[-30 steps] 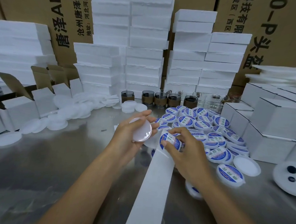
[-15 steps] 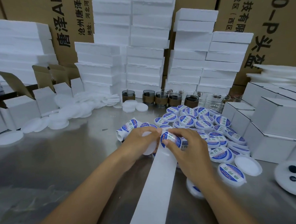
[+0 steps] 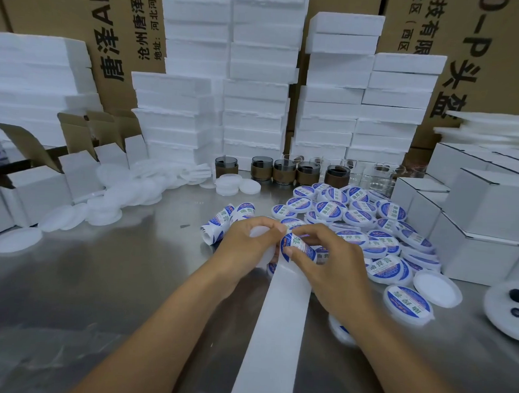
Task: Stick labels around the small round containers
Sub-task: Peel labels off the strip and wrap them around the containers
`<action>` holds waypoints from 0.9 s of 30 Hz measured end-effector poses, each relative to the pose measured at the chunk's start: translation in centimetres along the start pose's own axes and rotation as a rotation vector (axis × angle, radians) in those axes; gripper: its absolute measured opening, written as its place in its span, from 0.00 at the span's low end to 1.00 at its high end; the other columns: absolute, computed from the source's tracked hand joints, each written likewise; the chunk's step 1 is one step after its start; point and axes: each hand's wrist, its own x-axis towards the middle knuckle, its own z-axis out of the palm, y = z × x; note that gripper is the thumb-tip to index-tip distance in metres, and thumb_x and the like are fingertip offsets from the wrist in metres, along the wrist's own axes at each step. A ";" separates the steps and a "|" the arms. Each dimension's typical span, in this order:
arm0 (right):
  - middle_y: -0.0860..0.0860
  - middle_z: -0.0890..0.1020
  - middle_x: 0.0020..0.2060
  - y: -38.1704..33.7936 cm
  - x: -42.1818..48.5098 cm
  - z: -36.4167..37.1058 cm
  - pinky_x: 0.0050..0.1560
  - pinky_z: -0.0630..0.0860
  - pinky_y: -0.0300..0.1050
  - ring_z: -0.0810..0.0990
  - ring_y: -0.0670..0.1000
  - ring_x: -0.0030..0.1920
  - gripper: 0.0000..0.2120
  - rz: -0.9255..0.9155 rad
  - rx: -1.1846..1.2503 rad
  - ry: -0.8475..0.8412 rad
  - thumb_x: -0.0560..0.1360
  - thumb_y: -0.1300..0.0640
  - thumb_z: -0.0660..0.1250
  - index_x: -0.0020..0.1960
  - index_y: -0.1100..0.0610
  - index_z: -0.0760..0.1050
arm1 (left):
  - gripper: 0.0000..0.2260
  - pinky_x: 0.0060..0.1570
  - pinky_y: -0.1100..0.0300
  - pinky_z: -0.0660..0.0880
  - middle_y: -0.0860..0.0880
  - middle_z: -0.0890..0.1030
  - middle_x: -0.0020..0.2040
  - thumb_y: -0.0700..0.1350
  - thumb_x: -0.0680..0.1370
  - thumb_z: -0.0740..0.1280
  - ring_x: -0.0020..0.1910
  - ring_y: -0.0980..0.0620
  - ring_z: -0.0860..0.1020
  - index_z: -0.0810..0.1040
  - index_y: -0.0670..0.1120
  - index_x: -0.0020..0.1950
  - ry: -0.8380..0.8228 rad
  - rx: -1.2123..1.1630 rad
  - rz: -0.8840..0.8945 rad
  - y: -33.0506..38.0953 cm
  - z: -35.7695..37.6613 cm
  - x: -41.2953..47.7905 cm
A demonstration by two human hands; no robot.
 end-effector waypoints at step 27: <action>0.45 0.76 0.42 -0.7 0.1 0.2 0.45 0.66 0.26 0.73 0.38 0.45 0.14 0.013 0.228 0.071 0.69 0.65 0.72 0.38 0.47 0.75 | 0.08 0.35 0.65 0.72 0.49 0.79 0.43 0.46 0.76 0.67 0.41 0.52 0.76 0.79 0.52 0.37 -0.003 0.002 0.032 -0.1 0.2 0.1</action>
